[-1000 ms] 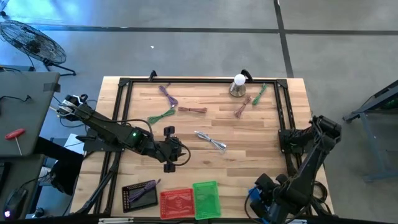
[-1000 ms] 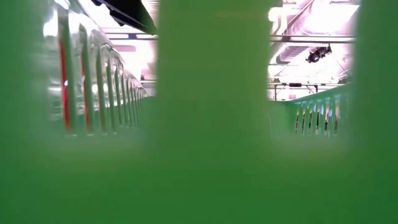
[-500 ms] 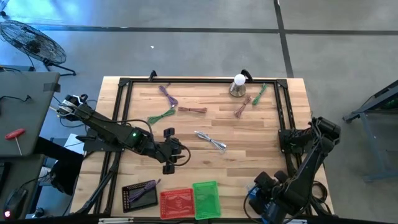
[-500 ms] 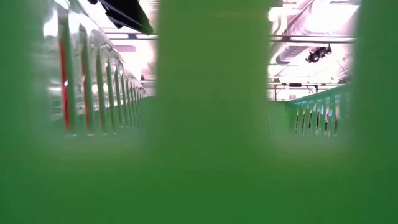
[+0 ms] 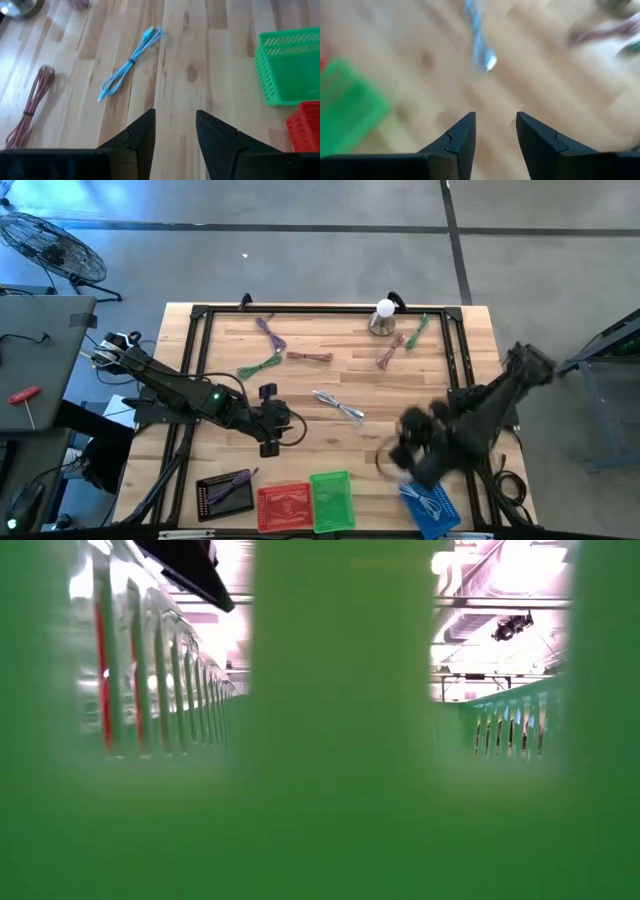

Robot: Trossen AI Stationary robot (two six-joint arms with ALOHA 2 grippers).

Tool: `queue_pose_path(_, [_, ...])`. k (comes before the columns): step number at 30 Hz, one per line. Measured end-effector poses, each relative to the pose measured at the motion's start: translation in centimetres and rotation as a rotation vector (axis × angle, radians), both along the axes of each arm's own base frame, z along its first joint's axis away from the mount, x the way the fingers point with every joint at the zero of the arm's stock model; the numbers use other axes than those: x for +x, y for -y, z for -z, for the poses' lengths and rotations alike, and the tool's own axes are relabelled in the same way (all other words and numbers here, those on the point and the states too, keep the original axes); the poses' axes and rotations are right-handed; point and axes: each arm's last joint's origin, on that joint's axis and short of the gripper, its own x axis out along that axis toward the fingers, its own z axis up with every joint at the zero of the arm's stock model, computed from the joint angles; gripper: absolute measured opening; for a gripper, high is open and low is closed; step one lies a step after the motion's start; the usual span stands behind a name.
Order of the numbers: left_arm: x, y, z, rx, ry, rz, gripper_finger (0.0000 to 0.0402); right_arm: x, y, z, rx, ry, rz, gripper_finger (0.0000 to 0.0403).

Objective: Pick & Place USB Port
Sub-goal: Put the right green charger cable into the green bin

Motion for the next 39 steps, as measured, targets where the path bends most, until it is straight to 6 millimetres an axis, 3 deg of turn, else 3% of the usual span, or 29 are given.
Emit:
queue_pose_path(8, [-0.9,-0.4,0.8,-0.002,-0.111,-0.064,0.0136,-1.7,13.0,-5.6,-0.005,0.123,0.322,0.0119])
queue_pose_path(16, [-1.8,-0.8,1.3,0.033,-0.211,-0.085,0.0136,-4.7,22.3,-6.9,-0.021,0.08,0.597,0.0119])
queue_pose_path(22, [-2.1,-0.9,1.5,0.051,-0.247,-0.087,0.0136,-3.7,28.6,-3.2,0.073,0.102,0.552,0.0119])
queue_pose_path(27, [-2.3,-1.0,1.5,0.06,-0.265,-0.087,0.0136,-4.2,32.0,1.6,0.13,0.137,0.613,0.0119])
queue_pose_path(33, [-2.4,-1.1,1.6,0.083,-0.271,-0.095,0.0136,-7.4,33.5,7.4,0.358,0.119,0.834,0.0119])
queue_pose_path(39, [-2.3,-1.2,1.5,0.125,-0.256,-0.102,0.0136,-9.0,34.0,9.9,0.395,0.127,0.899,0.0119])
